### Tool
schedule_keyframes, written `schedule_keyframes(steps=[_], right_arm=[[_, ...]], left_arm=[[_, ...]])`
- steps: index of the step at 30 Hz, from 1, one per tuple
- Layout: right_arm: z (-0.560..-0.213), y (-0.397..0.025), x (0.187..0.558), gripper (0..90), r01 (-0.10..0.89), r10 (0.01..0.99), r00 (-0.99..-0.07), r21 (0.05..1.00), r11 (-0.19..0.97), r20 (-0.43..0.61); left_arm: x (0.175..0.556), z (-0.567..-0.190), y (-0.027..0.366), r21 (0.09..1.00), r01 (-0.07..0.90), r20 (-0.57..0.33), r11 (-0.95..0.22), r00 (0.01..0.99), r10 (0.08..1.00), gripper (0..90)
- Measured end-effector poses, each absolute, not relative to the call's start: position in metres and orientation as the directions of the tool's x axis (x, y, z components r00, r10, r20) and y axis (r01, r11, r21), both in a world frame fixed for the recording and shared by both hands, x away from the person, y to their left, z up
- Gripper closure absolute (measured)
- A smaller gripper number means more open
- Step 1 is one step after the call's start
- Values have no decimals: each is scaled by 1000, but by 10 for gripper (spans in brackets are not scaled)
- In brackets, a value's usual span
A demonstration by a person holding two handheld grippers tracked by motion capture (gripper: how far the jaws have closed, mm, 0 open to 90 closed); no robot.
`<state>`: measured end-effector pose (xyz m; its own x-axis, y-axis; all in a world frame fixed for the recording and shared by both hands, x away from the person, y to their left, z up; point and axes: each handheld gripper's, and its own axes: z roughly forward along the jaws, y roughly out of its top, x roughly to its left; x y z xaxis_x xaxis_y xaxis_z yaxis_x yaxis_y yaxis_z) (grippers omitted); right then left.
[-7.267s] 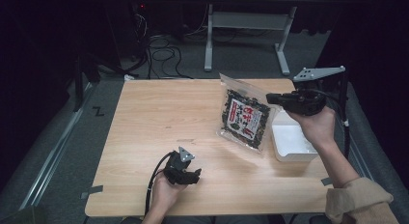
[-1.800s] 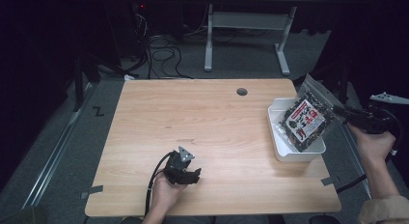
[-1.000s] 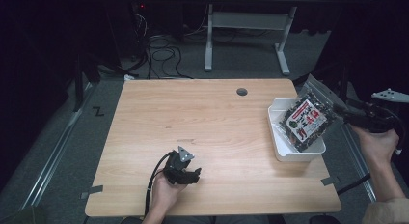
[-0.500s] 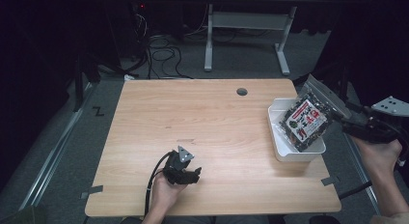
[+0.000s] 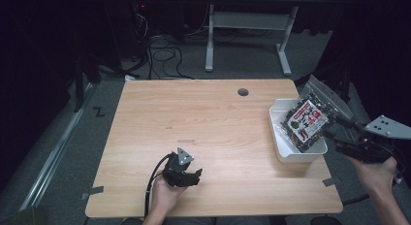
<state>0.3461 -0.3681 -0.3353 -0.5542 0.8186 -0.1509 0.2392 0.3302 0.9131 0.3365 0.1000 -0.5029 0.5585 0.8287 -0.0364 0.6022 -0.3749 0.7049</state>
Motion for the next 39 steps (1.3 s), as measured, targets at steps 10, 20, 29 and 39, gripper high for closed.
schedule_keyframes(steps=[10, 20, 29, 39], right_arm=[[-352, -361, 333, 407, 227, 800, -587, 923, 310, -124], [-362, -343, 322, 438, 276, 767, -639, 911, 308, -65], [-377, -318, 324, 430, 292, 727, -685, 897, 331, -45], [-393, -293, 330, 421, 327, 693, -721, 878, 350, -8]], left_arm=[[335, -500, 101, 712, 599, -39, -367, 556, 831, 309], [334, -500, 102, 715, 598, -44, -362, 556, 830, 306], [334, -500, 101, 715, 598, -45, -363, 558, 829, 306], [335, -500, 100, 713, 598, -45, -367, 561, 826, 306]])
